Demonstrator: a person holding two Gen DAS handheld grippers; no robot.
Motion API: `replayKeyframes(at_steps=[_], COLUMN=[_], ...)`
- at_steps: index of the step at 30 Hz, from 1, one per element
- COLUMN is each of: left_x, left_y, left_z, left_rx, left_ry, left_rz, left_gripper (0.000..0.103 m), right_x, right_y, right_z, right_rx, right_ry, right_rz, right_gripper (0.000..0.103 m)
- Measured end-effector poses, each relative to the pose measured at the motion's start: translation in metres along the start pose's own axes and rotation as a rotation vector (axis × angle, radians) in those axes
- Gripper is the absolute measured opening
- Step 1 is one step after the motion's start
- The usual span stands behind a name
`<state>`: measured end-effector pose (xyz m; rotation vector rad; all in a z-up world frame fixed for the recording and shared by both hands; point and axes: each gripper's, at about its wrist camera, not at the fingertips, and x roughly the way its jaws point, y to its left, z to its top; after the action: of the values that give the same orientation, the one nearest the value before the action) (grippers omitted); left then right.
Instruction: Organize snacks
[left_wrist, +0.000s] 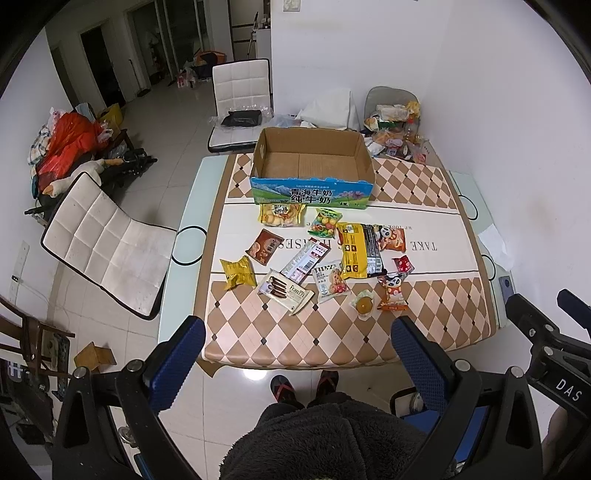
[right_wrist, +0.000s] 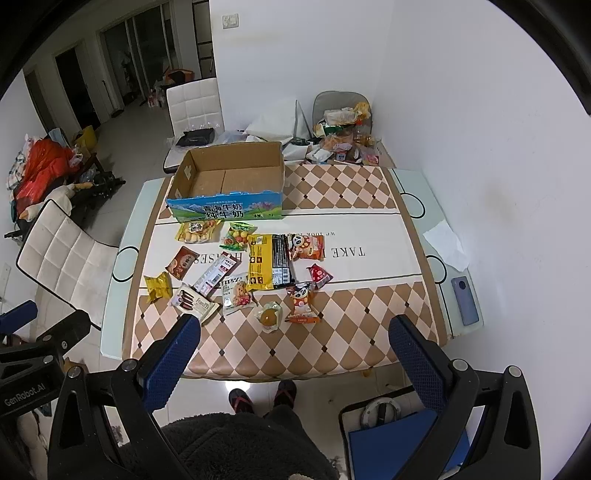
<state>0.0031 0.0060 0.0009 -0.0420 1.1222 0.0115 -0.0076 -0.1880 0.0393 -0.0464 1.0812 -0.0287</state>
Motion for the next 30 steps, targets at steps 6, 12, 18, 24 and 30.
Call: replayKeyframes(at_steps=[6, 12, 18, 24, 30], left_x=[0.0, -0.003, -0.003, -0.003, -0.001], left_y=[0.0, -0.002, -0.001, -0.003, -0.006], left_z=[0.0, 0.003, 0.003, 0.004, 0.013], left_rx=[-0.003, -0.002, -0.007, -0.002, -0.005], left_ry=[-0.002, -0.004, -0.001, -0.005, -0.004], left_rz=[0.0, 0.002, -0.001, -0.002, 0.0], left_gripper=[0.103, 0.103, 0.103, 0.103, 0.103], right_x=[-0.004, -0.004, -0.003, -0.003, -0.001], right_y=[0.002, 0.003, 0.002, 0.003, 0.005], right_z=[0.003, 0.005, 0.006, 0.005, 0.008], right_rx=[-0.001, 0.0, 0.002, 0.002, 0.003], right_ry=[-0.004, -0.005, -0.006, -0.008, -0.01], right_rz=[0.006, 0.01, 0.012, 0.012, 0.016], right_gripper=[0.103, 0.103, 0.103, 0.103, 0.103])
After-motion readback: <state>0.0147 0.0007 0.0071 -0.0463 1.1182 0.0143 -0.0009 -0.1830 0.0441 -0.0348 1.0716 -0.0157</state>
